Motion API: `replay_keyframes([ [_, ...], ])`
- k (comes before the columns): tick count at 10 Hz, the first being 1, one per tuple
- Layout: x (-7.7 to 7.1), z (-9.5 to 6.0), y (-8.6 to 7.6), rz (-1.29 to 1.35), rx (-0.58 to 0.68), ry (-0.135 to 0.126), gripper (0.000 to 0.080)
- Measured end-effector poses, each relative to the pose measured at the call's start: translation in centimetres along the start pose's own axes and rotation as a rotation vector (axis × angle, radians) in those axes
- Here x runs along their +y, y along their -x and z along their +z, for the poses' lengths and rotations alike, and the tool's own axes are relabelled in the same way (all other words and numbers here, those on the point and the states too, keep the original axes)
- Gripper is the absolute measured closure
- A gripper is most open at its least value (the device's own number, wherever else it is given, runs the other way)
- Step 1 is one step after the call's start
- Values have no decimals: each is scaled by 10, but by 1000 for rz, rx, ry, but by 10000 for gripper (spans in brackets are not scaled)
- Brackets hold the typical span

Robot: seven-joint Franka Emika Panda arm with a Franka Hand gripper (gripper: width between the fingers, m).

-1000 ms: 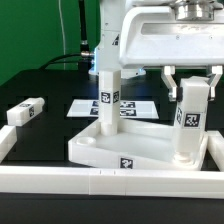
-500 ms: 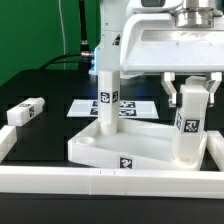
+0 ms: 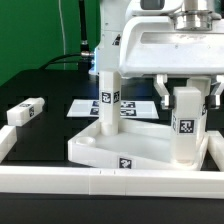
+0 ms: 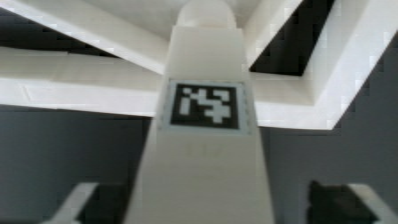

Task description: Assemble desk

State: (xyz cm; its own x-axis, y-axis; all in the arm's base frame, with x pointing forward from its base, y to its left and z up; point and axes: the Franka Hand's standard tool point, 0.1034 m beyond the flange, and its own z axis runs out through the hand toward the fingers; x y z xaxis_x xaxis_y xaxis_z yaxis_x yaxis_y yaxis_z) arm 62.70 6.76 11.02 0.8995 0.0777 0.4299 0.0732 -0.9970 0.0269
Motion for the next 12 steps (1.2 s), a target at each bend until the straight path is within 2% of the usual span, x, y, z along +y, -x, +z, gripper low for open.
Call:
replay_keyframes([
  [1, 0, 0, 0, 0, 0, 0, 178],
  [2, 0, 0, 0, 0, 0, 0, 159],
  [4, 4, -5, -4, 2, -4, 0, 151],
  [8, 14, -26, -16, 3, -9, -7, 150],
  [11, 11, -23, -13, 1, -45, -14, 150],
  [12, 6, -19, -6, 11, -126, -28, 150],
])
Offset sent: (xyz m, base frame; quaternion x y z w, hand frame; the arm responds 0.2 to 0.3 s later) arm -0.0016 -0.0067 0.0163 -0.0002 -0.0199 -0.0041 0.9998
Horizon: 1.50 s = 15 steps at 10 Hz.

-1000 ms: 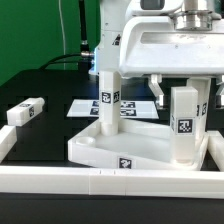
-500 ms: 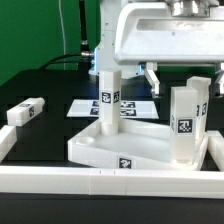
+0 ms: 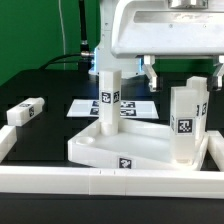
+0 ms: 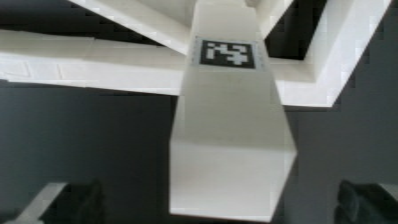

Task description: Assemble desk

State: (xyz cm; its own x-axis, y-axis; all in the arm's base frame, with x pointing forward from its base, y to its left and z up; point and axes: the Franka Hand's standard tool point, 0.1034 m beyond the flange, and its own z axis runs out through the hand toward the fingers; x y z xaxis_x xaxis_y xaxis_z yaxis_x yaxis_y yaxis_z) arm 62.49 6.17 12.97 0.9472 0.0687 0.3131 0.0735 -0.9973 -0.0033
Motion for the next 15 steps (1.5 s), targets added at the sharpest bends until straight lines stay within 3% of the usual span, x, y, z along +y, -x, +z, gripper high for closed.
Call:
replay_keyframes([
  [3, 1, 3, 5, 4, -252, -31, 150],
  [5, 0, 6, 8, 3, -324, -38, 150],
  [9, -5, 12, 8, 2, -314, -37, 162],
  [11, -3, 12, 8, 4, -314, -36, 511],
  [15, -3, 12, 8, 37, -315, -31, 511],
])
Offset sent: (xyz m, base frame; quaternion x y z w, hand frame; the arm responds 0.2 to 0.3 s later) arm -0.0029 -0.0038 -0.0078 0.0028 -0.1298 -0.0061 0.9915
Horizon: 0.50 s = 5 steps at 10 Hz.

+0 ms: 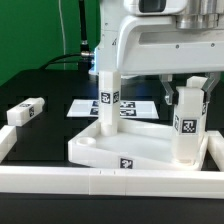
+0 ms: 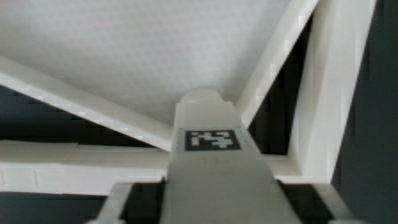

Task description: Assemble desk

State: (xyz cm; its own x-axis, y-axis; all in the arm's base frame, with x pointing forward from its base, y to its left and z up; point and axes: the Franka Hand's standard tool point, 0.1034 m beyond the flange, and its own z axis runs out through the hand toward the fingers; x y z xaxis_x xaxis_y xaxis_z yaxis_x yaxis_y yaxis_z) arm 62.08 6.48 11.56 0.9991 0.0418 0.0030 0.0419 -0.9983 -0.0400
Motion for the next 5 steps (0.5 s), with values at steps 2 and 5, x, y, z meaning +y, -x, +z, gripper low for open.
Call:
replay_keyframes([
  [2, -1, 0, 0, 174, 0, -7, 511],
  [5, -4, 1, 1, 535, -11, -44, 511],
])
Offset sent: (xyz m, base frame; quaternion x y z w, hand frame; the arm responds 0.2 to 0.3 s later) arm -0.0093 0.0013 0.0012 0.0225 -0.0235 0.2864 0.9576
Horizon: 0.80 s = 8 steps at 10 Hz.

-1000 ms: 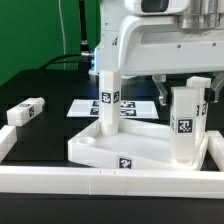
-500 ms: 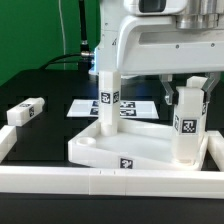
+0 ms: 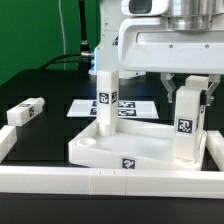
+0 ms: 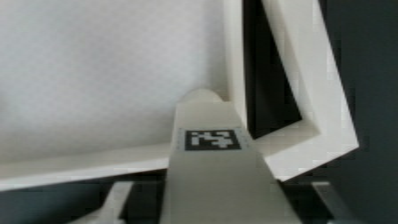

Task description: Assemble desk

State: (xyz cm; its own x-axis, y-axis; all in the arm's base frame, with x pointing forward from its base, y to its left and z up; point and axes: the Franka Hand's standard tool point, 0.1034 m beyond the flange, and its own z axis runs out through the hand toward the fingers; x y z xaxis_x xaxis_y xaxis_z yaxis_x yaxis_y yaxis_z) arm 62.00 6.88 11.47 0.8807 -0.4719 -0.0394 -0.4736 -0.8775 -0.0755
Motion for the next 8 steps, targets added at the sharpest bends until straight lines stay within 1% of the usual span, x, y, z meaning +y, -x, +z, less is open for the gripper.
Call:
replay_keyframes([
  [1, 0, 0, 0, 90, -3, -7, 511],
  [3, -2, 1, -1, 318, -6, -31, 509],
  [5, -4, 1, -1, 516, -13, -36, 509],
  [6, -4, 1, -1, 549, -14, -36, 509],
  [8, -4, 1, -1, 488, -10, -32, 498],
])
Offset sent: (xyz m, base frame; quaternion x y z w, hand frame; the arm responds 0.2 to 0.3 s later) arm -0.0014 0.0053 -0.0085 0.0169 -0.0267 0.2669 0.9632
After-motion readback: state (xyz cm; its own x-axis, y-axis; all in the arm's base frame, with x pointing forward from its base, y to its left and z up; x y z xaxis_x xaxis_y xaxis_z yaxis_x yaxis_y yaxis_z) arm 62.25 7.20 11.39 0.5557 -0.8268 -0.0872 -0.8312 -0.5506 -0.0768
